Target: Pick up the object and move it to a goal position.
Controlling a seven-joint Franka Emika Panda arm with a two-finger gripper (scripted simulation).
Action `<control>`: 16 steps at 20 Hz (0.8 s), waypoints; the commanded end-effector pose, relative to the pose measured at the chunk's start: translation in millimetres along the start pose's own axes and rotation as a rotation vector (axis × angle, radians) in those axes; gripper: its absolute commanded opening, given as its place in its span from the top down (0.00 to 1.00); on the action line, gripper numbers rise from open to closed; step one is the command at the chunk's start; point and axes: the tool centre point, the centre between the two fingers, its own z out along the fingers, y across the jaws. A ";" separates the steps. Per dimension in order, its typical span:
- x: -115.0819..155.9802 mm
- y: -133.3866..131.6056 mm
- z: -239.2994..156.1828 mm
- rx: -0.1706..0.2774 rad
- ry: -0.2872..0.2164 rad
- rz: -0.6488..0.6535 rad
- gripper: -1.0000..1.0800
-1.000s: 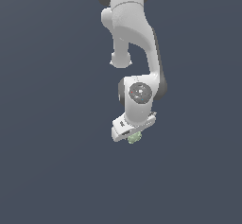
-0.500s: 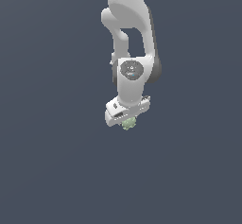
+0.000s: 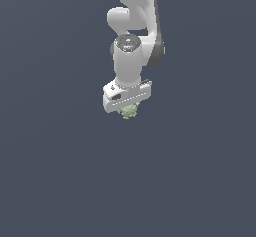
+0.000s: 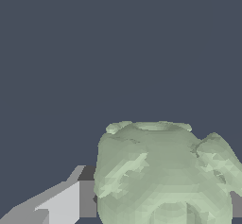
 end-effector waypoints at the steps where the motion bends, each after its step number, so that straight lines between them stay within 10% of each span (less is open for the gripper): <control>1: -17.5 0.1 -14.1 0.000 0.000 0.000 1.00; 16: -91.1 3.4 -77.7 0.002 0.002 0.000 1.00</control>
